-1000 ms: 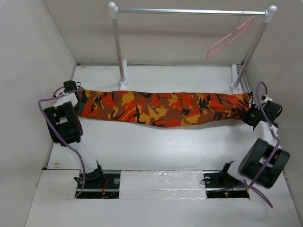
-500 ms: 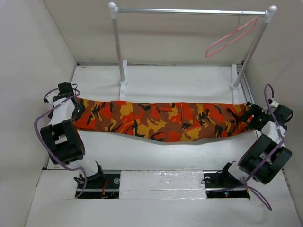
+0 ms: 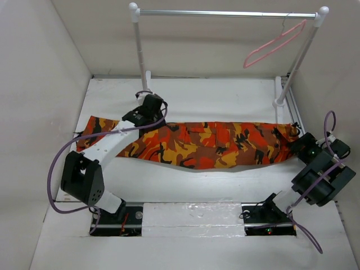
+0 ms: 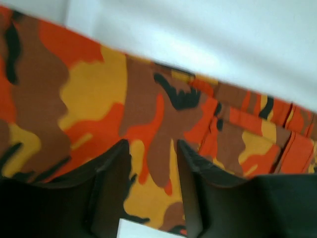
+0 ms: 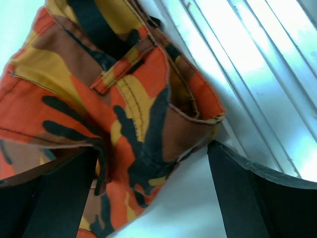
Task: Place the trousers on the hanger
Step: Fold the trousers
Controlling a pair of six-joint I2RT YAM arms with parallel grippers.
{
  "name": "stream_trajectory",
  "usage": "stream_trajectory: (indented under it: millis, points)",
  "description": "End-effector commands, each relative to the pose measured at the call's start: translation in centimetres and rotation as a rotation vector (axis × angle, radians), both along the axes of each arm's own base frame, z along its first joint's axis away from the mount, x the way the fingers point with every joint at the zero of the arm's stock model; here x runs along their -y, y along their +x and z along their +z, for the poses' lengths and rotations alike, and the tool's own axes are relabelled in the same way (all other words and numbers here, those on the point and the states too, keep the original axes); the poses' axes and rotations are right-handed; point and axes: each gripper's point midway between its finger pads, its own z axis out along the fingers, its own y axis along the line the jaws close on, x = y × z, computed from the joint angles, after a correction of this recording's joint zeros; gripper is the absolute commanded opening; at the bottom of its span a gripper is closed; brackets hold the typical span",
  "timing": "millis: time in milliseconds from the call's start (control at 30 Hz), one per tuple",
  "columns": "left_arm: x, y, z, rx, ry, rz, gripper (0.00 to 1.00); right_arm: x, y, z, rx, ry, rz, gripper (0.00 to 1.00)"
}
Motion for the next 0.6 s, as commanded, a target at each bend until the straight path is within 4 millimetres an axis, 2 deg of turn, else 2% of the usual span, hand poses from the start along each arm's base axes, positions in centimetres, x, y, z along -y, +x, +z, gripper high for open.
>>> stream_trajectory:
  millis: [0, 33, 67, 100, 133, 200, 233, 300, 367, 400, 433, 467, 500, 533, 567]
  points:
    - [2.2, -2.0, -2.2, -0.04, -0.028, -0.057, 0.28, 0.3, 1.0, 0.4, 0.127, 0.028, -0.032, 0.97]
    - [2.1, -2.2, -2.7, -0.051, -0.026, -0.058, 0.25, 0.8, 1.7, 1.2, 0.177, 0.005, -0.035, 0.97]
    - [2.2, -3.2, -4.1, -0.084, -0.019, -0.07, 0.24, 1.2, 1.6, 0.9, 0.172, 0.02, -0.048, 0.98]
    - [2.3, -3.2, -4.6, -0.08, -0.028, -0.078, 0.24, 1.4, 1.7, 0.8, 0.168, 0.019, -0.048, 0.98]
    - [1.7, -3.9, -6.0, -0.099, -0.001, -0.073, 0.24, 1.7, 2.0, 0.5, 0.168, 0.034, -0.06, 0.98]
    - [0.5, -4.4, -7.4, -0.133, 0.053, -0.044, 0.24, 1.5, 2.3, 0.0, 0.173, 0.059, -0.07, 0.98]
    - [0.0, -4.6, -7.8, -0.148, 0.076, -0.034, 0.24, 1.6, 2.4, -0.3, 0.179, 0.061, -0.082, 0.94]
    - [-0.4, -4.5, -7.6, -0.144, 0.101, -0.027, 0.17, 0.8, 3.0, -0.7, 0.2, 0.111, -0.092, 0.86]
    - [0.3, -4.4, -6.6, -0.122, 0.076, -0.072, 0.05, 0.8, 3.8, 0.3, 0.264, 0.125, -0.09, 0.31]
    - [1.2, -4.2, -5.2, -0.075, 0.05, -0.105, 0.02, 0.3, 4.5, 1.6, 0.303, 0.112, -0.06, 0.16]
    - [2.0, -4.1, -4.5, -0.052, 0.051, -0.146, 0.0, 0.0, 5.1, 3.2, 0.345, 0.083, -0.034, 0.05]
    - [3.8, -4.9, -3.9, -0.035, 0.057, -0.207, 0.0, 0.4, 5.3, 4.8, 0.358, 0.04, -0.022, 0.01]
    - [4.8, -5.4, -3.9, -0.04, 0.072, -0.243, 0.0, 0.1, 5.4, 6.4, 0.363, 0.002, 0.003, 0.0]
    - [6.3, -5.7, -3.2, -0.03, 0.075, -0.276, 0.0, -1.4, 5.1, 9.6, 0.375, -0.051, 0.039, 0.0]
    - [7.2, -6.3, -3.5, -0.037, 0.095, -0.293, 0.0, -1.4, 5.0, 11.5, 0.372, -0.155, 0.061, 0.0]
